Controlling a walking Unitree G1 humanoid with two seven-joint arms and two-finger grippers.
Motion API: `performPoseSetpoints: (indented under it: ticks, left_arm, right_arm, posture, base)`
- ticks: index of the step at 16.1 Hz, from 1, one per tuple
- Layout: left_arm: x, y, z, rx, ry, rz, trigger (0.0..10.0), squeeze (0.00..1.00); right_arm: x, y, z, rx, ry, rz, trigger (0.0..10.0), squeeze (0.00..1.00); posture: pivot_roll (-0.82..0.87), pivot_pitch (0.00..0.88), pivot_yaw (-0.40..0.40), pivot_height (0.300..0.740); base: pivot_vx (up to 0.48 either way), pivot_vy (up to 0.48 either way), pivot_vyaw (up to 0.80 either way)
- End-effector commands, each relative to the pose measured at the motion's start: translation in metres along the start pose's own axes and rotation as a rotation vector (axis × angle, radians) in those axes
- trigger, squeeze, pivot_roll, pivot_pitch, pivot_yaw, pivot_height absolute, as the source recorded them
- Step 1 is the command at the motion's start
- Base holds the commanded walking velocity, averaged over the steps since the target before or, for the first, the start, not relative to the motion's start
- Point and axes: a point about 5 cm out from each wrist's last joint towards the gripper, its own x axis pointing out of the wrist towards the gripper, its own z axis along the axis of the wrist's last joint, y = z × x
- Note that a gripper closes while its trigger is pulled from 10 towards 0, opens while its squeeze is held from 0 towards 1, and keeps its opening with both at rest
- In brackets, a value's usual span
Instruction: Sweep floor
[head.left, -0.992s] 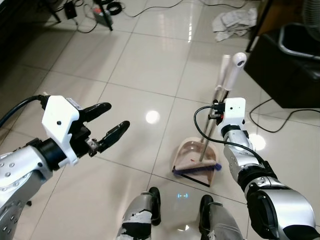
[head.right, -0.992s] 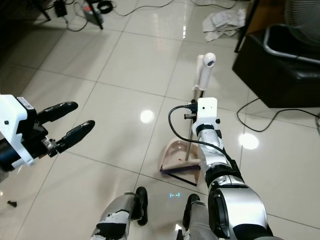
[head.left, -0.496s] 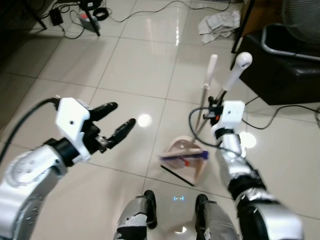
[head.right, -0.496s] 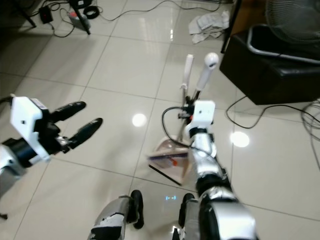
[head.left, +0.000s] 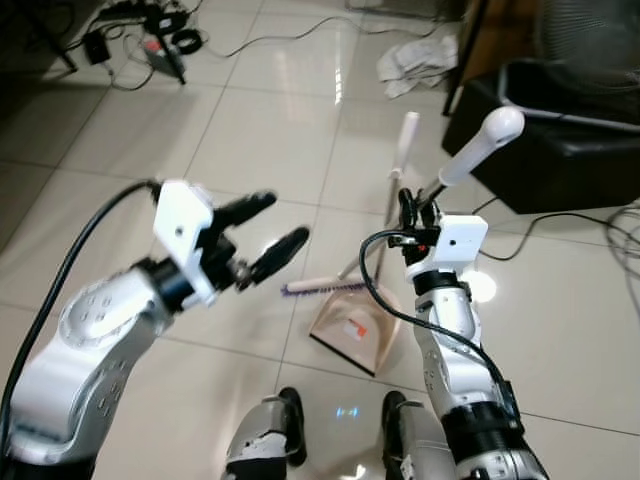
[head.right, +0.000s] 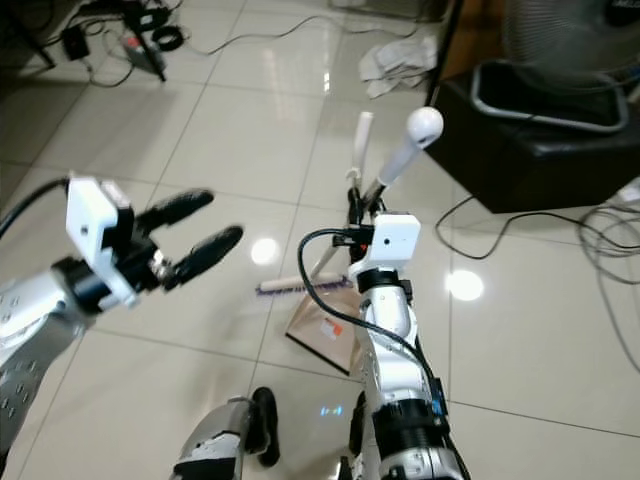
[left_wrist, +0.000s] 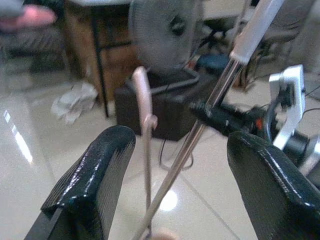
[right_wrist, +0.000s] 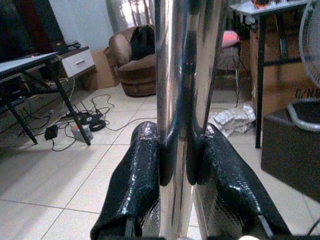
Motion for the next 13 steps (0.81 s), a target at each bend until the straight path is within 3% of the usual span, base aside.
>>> performPoseSetpoints:
  ticks: [1,3,6,10,12,13]
  left_arm:
    - [0.005,-0.002,0.005,-0.008,-0.025,-0.032,10.0,0.00]
    - [0.013,-0.001,0.017,-0.009,-0.072,-0.066,10.0,0.00]
    - [0.015,0.005,0.019,0.012,-0.082,-0.079,10.0,0.00]
    - [0.027,0.013,0.025,-0.038,-0.175,-0.044,10.0,0.00]
    - [0.030,0.024,0.010,0.007,-0.124,0.117,10.0,0.00]
    - [0.031,0.030,-0.005,-0.011,-0.051,0.210,10.0,0.00]
  right_arm:
    - [0.000,0.009,0.007,0.014,-0.011,0.047,0.0,0.00]
    - [-0.001,0.015,0.009,0.015,0.047,0.130,0.0,0.00]
    - [-0.001,0.020,0.003,0.016,0.117,0.199,0.0,0.00]
    - [0.004,0.032,-0.002,0.015,0.166,0.328,0.0,0.00]
    - [0.007,0.035,0.002,-0.007,0.157,0.356,0.0,0.00]
    - [0.008,0.033,0.006,-0.008,0.147,0.348,0.0,0.00]
  posture:
    - [0.01,0.179,0.067,0.740]
    - [0.00,0.157,0.060,0.740]
    - [-0.01,0.121,0.057,0.740]
    - [-0.02,0.092,0.062,0.740]
    - [-0.02,0.081,0.067,0.740]
    - [-0.02,0.078,0.070,0.740]
  base:
    - [0.000,0.000,0.00]
    - [0.000,0.000,0.00]
    - [0.000,0.000,0.00]
    - [0.000,0.000,0.00]
    - [0.000,0.000,0.00]
    - [0.000,0.000,0.00]
